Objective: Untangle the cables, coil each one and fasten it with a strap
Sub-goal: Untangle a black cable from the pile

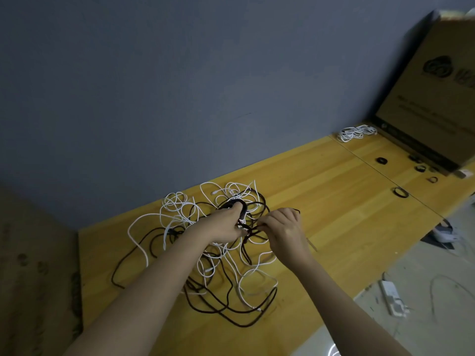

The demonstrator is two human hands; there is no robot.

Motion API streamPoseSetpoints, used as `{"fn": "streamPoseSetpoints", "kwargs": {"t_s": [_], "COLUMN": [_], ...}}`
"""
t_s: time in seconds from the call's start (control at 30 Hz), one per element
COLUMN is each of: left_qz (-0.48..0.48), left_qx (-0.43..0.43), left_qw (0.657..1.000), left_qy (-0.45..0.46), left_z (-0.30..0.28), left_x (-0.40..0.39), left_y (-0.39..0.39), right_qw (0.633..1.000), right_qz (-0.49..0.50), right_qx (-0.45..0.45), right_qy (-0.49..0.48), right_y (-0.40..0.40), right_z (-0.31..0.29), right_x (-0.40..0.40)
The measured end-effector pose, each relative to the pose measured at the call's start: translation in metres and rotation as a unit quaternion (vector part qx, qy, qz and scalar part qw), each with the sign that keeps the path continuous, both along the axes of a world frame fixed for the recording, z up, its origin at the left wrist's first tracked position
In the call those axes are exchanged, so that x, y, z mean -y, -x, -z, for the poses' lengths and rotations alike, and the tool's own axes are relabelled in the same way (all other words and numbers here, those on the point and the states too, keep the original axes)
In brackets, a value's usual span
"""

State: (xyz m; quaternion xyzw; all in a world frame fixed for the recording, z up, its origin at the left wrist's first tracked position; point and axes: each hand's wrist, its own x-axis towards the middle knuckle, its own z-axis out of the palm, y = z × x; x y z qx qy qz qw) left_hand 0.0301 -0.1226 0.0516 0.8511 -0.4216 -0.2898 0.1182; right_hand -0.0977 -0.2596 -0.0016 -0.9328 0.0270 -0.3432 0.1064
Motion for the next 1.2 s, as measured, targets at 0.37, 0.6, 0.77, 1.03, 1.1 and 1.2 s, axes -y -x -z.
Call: {"fn": "streamPoseSetpoints", "kwargs": {"t_s": [0.37, 0.6, 0.77, 1.03, 1.1, 1.2], "left_qz": [-0.183, -0.264, -0.259, -0.282, -0.293, -0.300], "left_qx": [-0.062, 0.000, -0.023, -0.061, -0.052, -0.020], "left_qw": [0.964, 0.938, 0.927, 0.878, 0.867, 0.863], "left_qy": [0.183, 0.226, 0.270, 0.383, 0.400, 0.406], "left_z": [0.004, -0.004, -0.014, -0.056, -0.069, -0.088], "left_x": [-0.028, -0.026, -0.024, -0.012, -0.008, -0.001], "left_y": [-0.035, -0.031, -0.027, -0.021, -0.027, -0.037], "right_qw": [0.983, 0.938, 0.910, 0.897, 0.921, 0.962], "right_qz": [0.082, 0.207, 0.148, 0.139, 0.124, 0.140], "right_qx": [-0.162, -0.258, -0.260, -0.167, -0.150, -0.176], "right_qy": [-0.019, -0.101, -0.288, -0.385, -0.336, -0.155], "right_y": [0.041, 0.028, 0.008, -0.017, -0.019, -0.025], "right_z": [0.038, 0.034, -0.015, -0.042, -0.048, -0.056], "right_x": [0.042, 0.060, 0.029, 0.000, 0.006, 0.021]}}
